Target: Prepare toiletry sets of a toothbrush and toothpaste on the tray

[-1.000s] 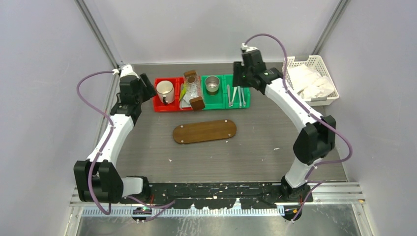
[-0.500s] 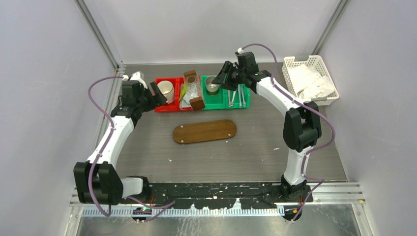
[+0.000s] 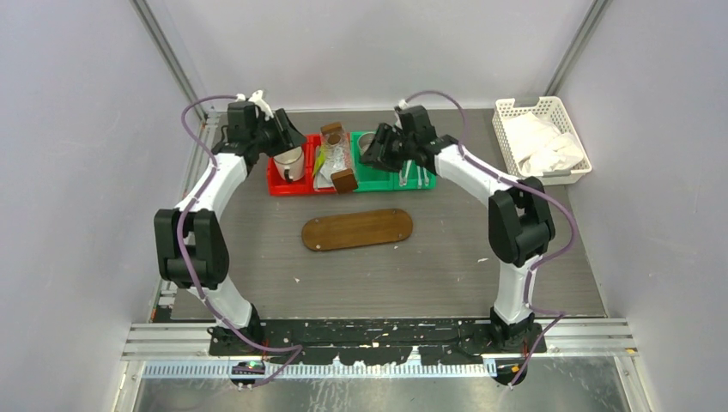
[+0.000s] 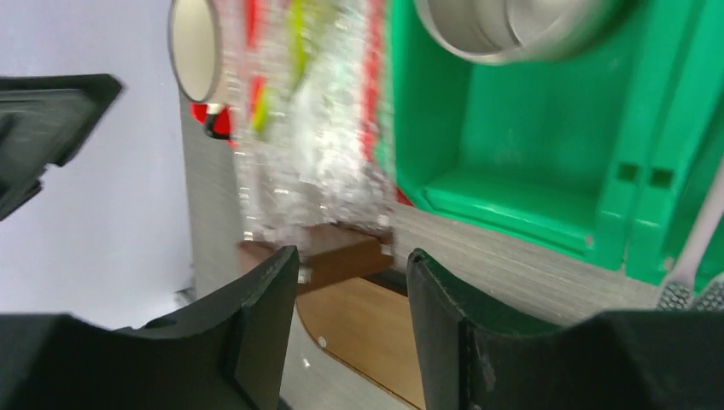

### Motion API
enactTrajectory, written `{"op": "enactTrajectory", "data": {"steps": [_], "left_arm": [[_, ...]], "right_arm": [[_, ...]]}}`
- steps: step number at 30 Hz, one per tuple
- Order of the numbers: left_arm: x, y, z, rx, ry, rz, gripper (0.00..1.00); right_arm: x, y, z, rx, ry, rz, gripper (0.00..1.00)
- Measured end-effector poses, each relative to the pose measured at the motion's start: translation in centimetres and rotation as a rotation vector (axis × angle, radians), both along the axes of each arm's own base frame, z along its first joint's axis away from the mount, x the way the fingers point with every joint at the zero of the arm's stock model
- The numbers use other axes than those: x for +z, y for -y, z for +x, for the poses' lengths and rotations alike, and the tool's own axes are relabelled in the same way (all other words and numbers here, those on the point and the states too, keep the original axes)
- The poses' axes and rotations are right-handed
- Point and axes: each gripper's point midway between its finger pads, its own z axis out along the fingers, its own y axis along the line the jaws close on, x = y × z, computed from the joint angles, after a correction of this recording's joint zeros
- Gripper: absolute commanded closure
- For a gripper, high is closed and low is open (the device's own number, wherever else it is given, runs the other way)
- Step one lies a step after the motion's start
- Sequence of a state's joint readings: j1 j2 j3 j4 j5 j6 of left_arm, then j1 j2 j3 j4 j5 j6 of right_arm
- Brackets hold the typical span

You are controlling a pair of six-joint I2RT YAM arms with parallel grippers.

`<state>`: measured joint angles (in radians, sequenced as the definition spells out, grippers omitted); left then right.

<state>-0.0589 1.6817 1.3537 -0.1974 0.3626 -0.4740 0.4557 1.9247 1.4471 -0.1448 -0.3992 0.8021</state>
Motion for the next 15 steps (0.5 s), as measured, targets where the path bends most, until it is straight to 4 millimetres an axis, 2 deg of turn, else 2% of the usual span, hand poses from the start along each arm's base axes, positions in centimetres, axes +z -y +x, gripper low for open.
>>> {"op": "enactTrajectory", "data": {"steps": [2, 4, 7, 9, 11, 12, 15], "left_arm": [[-0.4, 0.0, -0.1, 0.002, -0.015, -0.003, 0.39], [-0.8, -0.1, -0.5, 0.011, -0.025, -0.004, 0.35], [-2.1, -0.3, -1.8, 0.029, -0.066, 0.008, 0.38], [-2.8, -0.4, -2.3, 0.034, -0.092, 0.026, 0.43], [-3.0, -0.2, -2.6, 0.027, -0.104, 0.043, 0.46], [-3.0, 0.1, -2.7, 0.019, -0.107, 0.052, 0.46], [-2.0, 0.9, -2.0, -0.009, -0.092, 0.078, 0.45]], "right_arm": [[2.2, -0.7, 0.4, 0.027, 0.085, -0.127, 0.42], [5.6, -1.9, 0.8, 0.05, 0.182, -0.216, 0.4], [11.4, -3.3, 1.3, 0.058, 0.336, -0.308, 0.4], [13.9, -3.6, 1.0, 0.053, 0.391, -0.376, 0.41], [14.3, -3.0, 1.2, 0.033, 0.401, -0.443, 0.43], [13.9, -2.4, 1.5, 0.015, 0.39, -0.486, 0.43], [10.9, -0.5, 2.1, -0.034, 0.304, -0.599, 0.42]]}}
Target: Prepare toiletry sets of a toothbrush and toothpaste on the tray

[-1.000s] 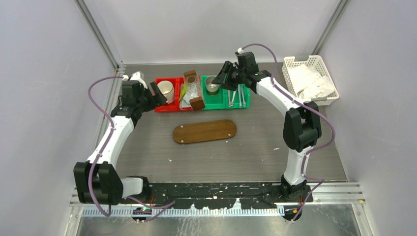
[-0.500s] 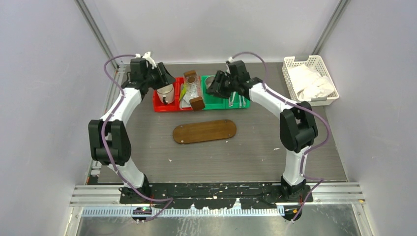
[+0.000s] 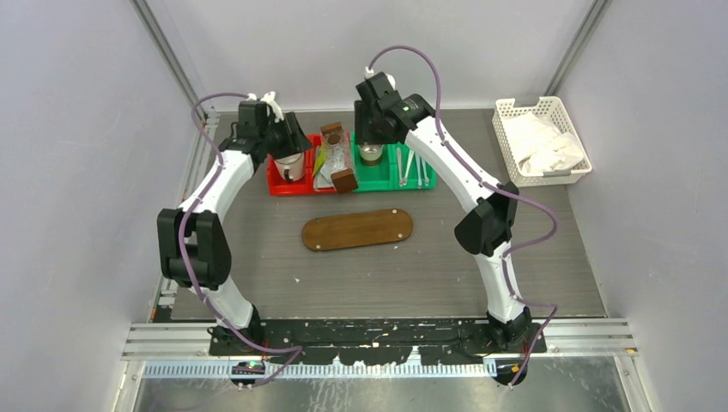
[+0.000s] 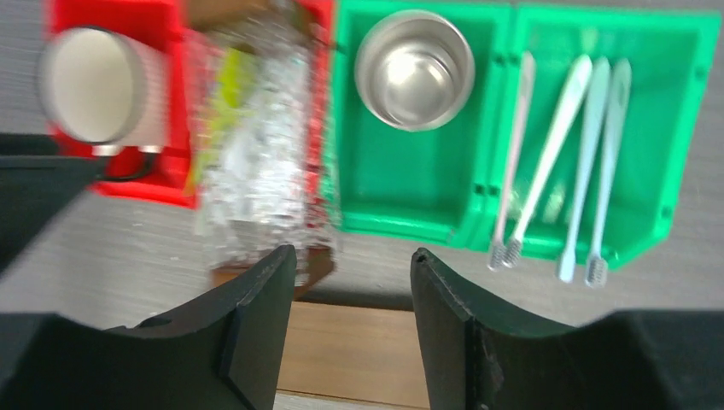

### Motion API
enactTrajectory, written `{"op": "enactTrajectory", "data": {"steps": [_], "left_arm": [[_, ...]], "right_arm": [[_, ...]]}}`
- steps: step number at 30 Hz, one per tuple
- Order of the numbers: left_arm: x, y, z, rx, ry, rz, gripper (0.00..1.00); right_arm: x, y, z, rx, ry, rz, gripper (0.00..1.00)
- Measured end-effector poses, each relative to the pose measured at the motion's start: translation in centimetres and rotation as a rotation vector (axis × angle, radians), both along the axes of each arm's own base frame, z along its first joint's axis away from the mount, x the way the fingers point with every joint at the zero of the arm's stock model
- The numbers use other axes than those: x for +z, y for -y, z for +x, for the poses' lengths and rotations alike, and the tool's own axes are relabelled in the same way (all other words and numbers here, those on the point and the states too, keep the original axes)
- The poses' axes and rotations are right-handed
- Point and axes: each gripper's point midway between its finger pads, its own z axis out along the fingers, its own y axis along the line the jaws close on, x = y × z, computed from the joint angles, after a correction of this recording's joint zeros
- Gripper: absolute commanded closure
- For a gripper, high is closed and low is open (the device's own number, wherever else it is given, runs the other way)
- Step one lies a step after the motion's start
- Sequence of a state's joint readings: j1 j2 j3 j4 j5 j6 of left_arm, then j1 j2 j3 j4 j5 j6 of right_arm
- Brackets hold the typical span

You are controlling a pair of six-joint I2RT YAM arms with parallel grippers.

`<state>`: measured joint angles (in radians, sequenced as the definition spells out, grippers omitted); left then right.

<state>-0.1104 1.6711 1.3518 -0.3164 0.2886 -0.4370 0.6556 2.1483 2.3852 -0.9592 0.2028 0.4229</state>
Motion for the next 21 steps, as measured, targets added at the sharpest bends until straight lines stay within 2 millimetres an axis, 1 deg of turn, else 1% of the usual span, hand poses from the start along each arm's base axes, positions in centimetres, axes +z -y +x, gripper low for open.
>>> {"op": "enactTrajectory", "data": {"steps": [2, 5, 7, 9, 11, 14, 16, 18, 19, 21], "left_arm": [[1.5, 0.7, 1.0, -0.027, 0.038, 0.016, 0.44], [3.4, 1.6, 2.5, -0.068, 0.096, 0.044, 0.45], [4.7, 2.2, 3.6, -0.099, 0.139, 0.067, 0.45], [5.0, 2.7, 4.4, -0.134, 0.157, 0.095, 0.46], [4.5, 3.2, 4.9, -0.17, 0.152, 0.123, 0.44], [2.8, 3.8, 5.0, -0.242, 0.123, 0.167, 0.38], [1.1, 4.4, 4.4, -0.313, 0.092, 0.192, 0.36], [0.0, 4.9, 3.6, -0.379, 0.074, 0.213, 0.35], [-0.3, 5.1, 3.4, -0.407, 0.074, 0.221, 0.35], [-0.5, 5.7, 3.0, -0.462, 0.091, 0.239, 0.35]], "right_arm": [[-3.0, 1.2, -0.3, -0.056, -0.077, -0.065, 0.42], [-5.9, 2.5, -1.1, -0.109, -0.153, -0.122, 0.42], [-7.3, 2.6, -1.9, -0.125, -0.185, -0.149, 0.42], [-8.7, 2.4, -2.8, -0.126, -0.209, -0.174, 0.42], [-10.1, 2.5, -3.9, -0.123, -0.234, -0.201, 0.41], [-11.1, 2.8, -5.0, -0.121, -0.256, -0.233, 0.41], [-11.1, 3.2, -5.5, -0.121, -0.259, -0.242, 0.41], [-10.6, 4.2, -5.8, -0.132, -0.257, -0.235, 0.41], [-10.3, 4.8, -6.0, -0.138, -0.256, -0.228, 0.41], [-9.6, 6.6, -6.5, -0.157, -0.255, -0.2, 0.41]]}}
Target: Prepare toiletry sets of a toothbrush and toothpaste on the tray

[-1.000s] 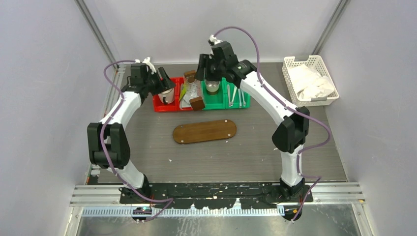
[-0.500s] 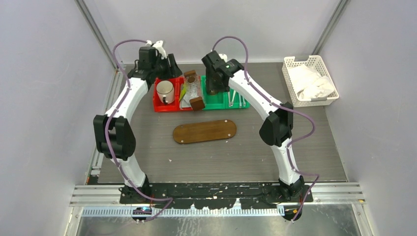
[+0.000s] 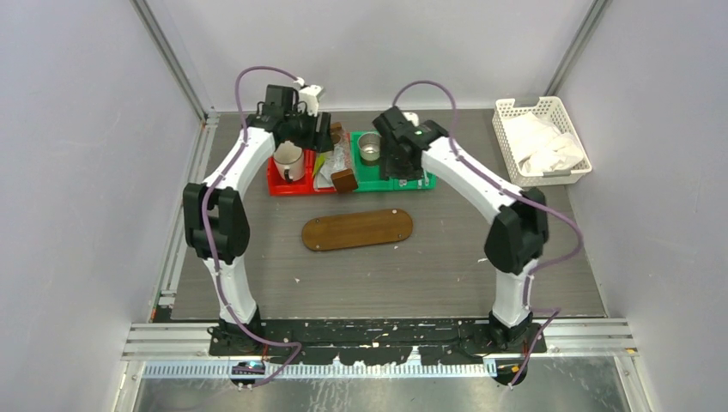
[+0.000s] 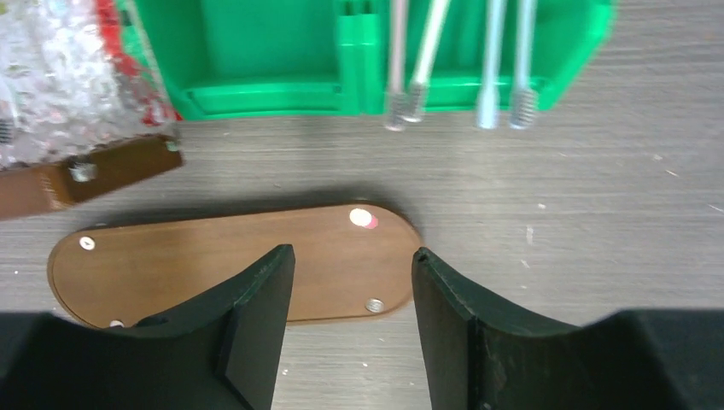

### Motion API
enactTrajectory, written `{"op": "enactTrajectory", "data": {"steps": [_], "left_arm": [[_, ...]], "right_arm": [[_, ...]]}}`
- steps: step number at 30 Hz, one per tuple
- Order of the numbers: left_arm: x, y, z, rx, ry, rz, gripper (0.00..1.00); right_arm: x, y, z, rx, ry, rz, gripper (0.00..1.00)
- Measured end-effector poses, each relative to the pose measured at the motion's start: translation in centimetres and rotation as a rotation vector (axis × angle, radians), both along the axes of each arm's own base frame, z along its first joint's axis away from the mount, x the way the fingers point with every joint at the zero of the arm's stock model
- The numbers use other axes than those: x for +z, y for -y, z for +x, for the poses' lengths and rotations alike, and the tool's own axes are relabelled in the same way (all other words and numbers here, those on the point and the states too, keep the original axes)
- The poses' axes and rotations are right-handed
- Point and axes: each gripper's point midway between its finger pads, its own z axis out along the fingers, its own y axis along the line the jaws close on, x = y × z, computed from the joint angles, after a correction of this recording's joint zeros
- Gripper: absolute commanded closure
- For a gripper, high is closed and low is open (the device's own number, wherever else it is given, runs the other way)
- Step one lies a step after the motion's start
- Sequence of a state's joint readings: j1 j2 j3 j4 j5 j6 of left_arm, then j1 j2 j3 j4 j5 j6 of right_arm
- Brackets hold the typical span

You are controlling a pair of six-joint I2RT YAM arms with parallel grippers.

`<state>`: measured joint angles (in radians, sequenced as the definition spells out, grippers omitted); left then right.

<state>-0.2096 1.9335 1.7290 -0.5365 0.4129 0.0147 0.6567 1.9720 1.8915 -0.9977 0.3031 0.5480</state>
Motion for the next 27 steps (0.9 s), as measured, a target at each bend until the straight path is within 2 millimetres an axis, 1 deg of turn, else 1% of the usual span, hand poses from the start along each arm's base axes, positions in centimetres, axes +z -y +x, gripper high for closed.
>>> {"op": "enactTrajectory", "data": {"steps": [1, 3, 5, 7, 8, 11, 13, 15, 17, 19, 20, 27], "left_arm": [[0.0, 0.3, -0.1, -0.024, 0.013, 0.008, 0.35], [0.0, 0.8, -0.2, -0.071, 0.042, 0.035, 0.36], [-0.1, 1.4, -0.3, -0.111, 0.063, 0.059, 0.37], [-0.2, 2.2, -0.4, -0.157, 0.088, 0.085, 0.38], [-0.2, 2.5, -0.5, -0.177, 0.099, 0.097, 0.38], [-0.5, 3.3, -0.6, -0.232, 0.13, 0.131, 0.38], [-0.5, 3.9, -0.3, -0.267, 0.157, 0.152, 0.38], [-0.9, 4.2, -0.2, -0.282, 0.155, 0.16, 0.37], [-1.1, 4.5, 0.1, -0.302, 0.164, 0.168, 0.34], [-1.0, 4.6, 0.2, -0.318, 0.176, 0.178, 0.25], [-1.1, 4.6, 0.2, -0.323, 0.177, 0.182, 0.24], [-1.0, 4.6, 0.3, -0.36, 0.185, 0.203, 0.25]], "right_arm": [[0.3, 1.0, -0.3, -0.013, 0.001, 0.012, 0.41], [1.3, 3.6, -0.9, -0.051, 0.006, 0.038, 0.41], [2.3, 5.3, -1.0, -0.08, 0.023, 0.06, 0.41], [3.2, 6.7, -1.0, -0.105, 0.043, 0.076, 0.42], [3.5, 7.1, -1.0, -0.108, 0.05, 0.083, 0.42], [3.6, 7.1, -1.5, -0.094, 0.049, 0.102, 0.42], [3.0, 6.8, -1.6, -0.08, 0.036, 0.113, 0.42], [2.4, 6.5, -1.9, -0.07, 0.019, 0.118, 0.42], [1.9, 6.2, -2.1, -0.06, 0.005, 0.124, 0.42], [1.5, 5.9, -2.1, -0.052, 0.0, 0.134, 0.41], [1.3, 5.8, -2.1, -0.049, -0.006, 0.137, 0.41], [-0.6, 5.0, -2.4, -0.027, -0.053, 0.157, 0.41]]}}
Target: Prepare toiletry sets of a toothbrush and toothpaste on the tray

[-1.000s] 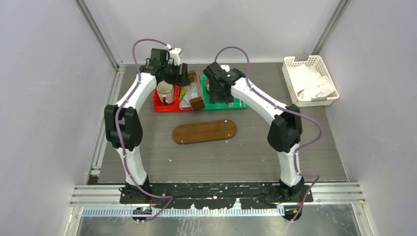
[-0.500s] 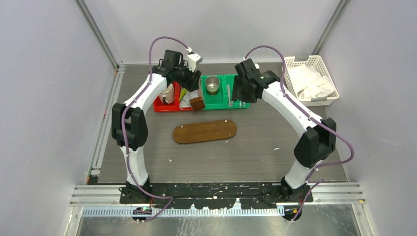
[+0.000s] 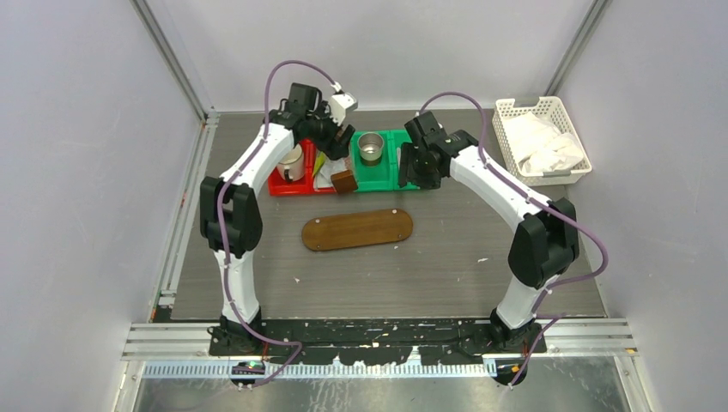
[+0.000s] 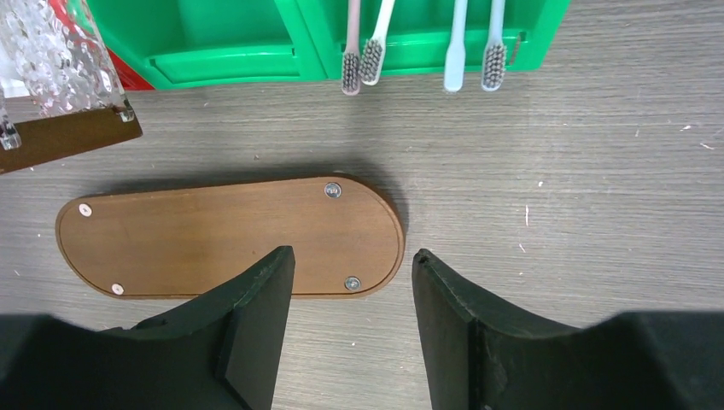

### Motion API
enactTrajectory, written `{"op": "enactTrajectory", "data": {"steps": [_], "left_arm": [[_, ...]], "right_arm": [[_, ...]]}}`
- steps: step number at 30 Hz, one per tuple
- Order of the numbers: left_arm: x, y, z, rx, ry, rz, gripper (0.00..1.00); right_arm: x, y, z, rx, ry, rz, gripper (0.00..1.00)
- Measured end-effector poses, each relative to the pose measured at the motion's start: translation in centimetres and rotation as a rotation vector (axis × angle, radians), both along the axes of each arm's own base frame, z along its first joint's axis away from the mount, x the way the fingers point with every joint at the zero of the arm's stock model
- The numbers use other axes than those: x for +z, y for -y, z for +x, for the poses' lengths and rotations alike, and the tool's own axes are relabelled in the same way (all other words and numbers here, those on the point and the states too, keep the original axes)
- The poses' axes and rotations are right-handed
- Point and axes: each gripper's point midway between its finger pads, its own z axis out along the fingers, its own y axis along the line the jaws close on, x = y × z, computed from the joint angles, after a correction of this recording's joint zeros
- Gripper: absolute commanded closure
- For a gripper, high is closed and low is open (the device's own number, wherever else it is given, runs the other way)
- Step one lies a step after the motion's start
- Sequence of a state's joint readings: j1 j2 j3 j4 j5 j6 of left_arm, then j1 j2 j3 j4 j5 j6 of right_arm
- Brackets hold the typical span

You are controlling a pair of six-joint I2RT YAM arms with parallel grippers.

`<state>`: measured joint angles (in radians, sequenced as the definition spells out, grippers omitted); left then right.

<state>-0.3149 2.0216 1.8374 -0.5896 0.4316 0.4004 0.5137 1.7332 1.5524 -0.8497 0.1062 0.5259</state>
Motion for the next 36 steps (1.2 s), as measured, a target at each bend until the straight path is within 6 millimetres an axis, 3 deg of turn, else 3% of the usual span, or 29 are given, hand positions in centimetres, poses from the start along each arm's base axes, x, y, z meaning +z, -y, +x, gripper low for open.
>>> {"op": "enactTrajectory", "data": {"steps": [17, 24, 31, 36], "left_arm": [[-0.3, -1.5, -4.1, -0.127, -0.179, 0.041, 0.25], [-1.2, -1.4, -3.9, -0.16, -0.202, 0.025, 0.24], [-1.2, -1.2, -3.5, -0.168, -0.178, 0.023, 0.14], [-1.3, -1.5, -3.4, -0.168, -0.161, 0.047, 0.09]], "right_arm": [[-3.8, -0.7, 0.2, 0.015, -0.086, -0.025, 0.42], [-4.7, -1.3, 0.1, 0.027, -0.104, -0.033, 0.42], [-4.6, -1.8, 0.7, 0.031, -0.094, -0.027, 0.41], [-5.9, -2.3, 0.9, 0.038, -0.118, -0.033, 0.42]]}}
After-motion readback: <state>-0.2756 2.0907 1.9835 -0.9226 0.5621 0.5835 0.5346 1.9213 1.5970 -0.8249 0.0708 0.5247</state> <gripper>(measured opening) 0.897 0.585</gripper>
